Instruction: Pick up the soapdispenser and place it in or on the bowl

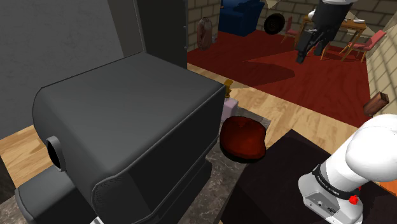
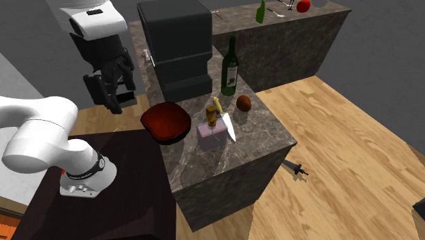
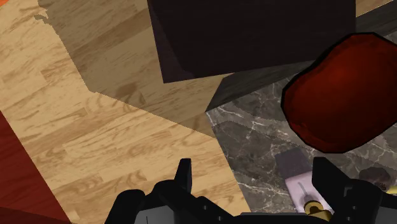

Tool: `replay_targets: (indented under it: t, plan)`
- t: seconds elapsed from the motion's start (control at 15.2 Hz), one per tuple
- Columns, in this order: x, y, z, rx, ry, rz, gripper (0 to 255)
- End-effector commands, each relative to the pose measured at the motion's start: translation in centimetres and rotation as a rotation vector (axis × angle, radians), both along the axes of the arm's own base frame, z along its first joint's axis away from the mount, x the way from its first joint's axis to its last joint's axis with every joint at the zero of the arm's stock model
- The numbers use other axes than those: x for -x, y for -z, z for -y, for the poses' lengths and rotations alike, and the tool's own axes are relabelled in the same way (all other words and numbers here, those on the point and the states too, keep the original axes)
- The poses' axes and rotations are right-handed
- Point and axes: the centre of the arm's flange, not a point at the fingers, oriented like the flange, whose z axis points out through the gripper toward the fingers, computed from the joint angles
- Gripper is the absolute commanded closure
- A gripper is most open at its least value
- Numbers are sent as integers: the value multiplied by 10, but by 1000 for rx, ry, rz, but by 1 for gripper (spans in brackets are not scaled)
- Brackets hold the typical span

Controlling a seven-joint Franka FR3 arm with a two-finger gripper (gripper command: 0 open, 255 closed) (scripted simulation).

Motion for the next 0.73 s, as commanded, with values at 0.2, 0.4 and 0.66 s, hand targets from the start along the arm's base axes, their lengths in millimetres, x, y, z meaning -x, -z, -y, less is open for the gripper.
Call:
replay_targets:
  t: [0.2, 0.4, 0.66]
  plan:
    - [-28, 25, -11, -10, 10, -2, 0]
    - [-56, 51, -21, -19, 19, -4, 0]
    - [-94, 85, -35, -32, 32, -6, 0]
